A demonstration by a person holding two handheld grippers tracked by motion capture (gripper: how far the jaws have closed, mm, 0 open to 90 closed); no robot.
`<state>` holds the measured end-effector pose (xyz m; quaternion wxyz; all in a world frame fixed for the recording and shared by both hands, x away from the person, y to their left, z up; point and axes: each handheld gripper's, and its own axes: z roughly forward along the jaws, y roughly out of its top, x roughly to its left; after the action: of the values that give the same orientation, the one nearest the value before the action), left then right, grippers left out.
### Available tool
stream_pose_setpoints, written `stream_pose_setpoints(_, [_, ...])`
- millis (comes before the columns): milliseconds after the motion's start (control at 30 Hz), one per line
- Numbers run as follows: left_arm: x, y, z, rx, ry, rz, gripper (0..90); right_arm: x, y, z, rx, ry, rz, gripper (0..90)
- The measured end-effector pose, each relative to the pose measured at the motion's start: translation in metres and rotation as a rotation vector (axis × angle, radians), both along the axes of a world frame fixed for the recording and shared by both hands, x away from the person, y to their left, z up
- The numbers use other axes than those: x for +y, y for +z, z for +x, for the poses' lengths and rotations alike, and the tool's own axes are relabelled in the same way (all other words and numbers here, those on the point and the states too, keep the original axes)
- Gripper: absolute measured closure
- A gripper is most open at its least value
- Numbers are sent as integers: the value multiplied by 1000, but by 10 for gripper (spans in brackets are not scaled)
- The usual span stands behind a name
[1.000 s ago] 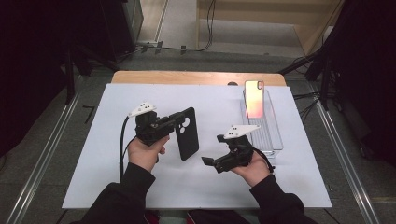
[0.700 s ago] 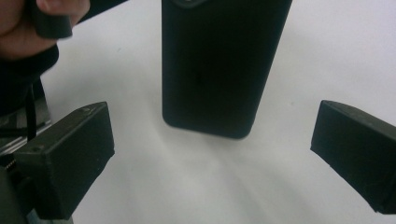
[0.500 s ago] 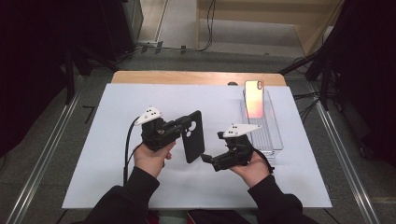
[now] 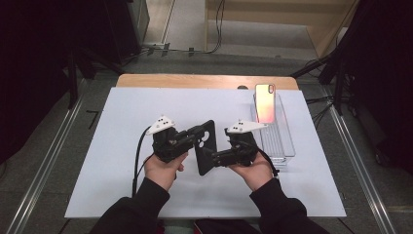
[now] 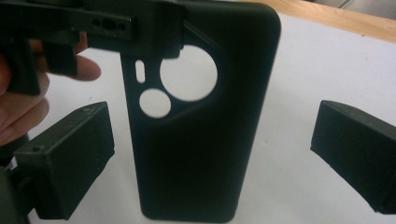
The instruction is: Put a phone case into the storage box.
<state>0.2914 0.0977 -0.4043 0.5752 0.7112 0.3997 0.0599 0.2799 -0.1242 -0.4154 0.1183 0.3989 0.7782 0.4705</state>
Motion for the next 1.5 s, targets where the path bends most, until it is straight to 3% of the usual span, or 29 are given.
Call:
stream_pose_setpoints(233, [-2, -1, -2, 17, 9, -9, 767, 15, -6, 3, 3, -19, -29, 0])
stream_pose_setpoints(500, [-6, -4, -3, 33, -1, -10, 766, 20, -10, 8, 2, -36, -3, 28])
stream_pose_setpoints(567, [-6, -4, -4, 32, 2, -10, 766, 21, -10, 8, -2, -35, 2, 82])
stream_pose_setpoints(700, [-5, -4, -2, 44, -1, -21, 765, 21, -10, 9, -2, -27, 15, 102])
stream_pose_setpoints(833, [-6, -3, -2, 52, -17, -15, 756, 20, -9, 8, -13, -24, -1, 111])
stream_pose_setpoints(933, [-8, 0, -2, 59, -34, -22, 668, 19, -8, 7, -22, -24, -7, 113])
stream_pose_setpoints(1000, [-9, 3, -2, 49, -47, 0, 585, 19, -8, 8, -18, -25, -7, 114])
stream_pose_setpoints(1133, [-6, 8, 1, 89, -62, -12, 472, 15, -11, 10, -7, -27, -19, 114])
stream_pose_setpoints(1367, [7, 15, 7, 133, -81, -34, 407, 7, -13, 13, 2, -33, -19, 115])
stream_pose_setpoints(1500, [16, 18, 9, 156, -119, -33, 372, 0, -11, 13, 3, -18, -11, 115])
